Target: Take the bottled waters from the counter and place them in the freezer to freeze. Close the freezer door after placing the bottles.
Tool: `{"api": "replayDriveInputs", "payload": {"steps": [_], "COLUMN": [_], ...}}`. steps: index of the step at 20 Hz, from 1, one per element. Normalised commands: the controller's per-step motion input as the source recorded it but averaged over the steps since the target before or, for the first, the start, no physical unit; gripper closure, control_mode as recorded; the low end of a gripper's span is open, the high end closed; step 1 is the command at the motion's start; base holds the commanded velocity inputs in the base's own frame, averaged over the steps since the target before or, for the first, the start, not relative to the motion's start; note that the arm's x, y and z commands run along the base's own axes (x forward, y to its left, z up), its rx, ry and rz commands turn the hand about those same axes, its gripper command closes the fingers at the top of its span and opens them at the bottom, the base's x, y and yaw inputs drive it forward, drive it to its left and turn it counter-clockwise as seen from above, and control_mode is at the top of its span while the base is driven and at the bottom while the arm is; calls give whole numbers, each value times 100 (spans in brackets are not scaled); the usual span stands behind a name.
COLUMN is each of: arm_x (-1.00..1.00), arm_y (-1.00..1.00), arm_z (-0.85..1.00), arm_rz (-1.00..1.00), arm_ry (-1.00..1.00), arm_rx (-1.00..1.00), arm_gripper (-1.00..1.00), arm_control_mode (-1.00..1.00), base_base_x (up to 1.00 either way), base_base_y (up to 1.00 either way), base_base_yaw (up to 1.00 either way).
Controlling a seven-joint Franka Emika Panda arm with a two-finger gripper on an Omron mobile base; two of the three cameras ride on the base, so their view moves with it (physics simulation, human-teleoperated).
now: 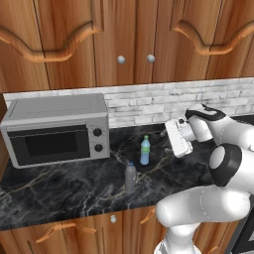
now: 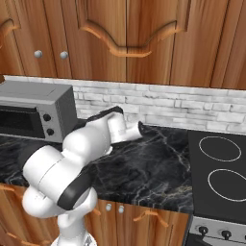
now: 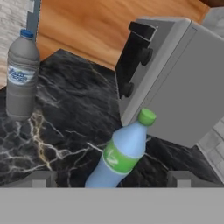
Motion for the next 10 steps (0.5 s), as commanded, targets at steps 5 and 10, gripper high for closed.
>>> {"api": "replayDriveInputs", "payload": {"steps": [5, 10], "arm_x": [-1, 4], "arm_y": [3, 15], "arm_z": [-22, -13], "arm_rz": [0, 0], "arm_ry": [0, 0], "arm_rx": [4, 2], "arm_gripper": [-100, -100], "arm_control_mode": [-100, -100], "base_base_x": [0, 0], "base_base_y": [0, 0], "base_base_yaw": [0, 0]}}
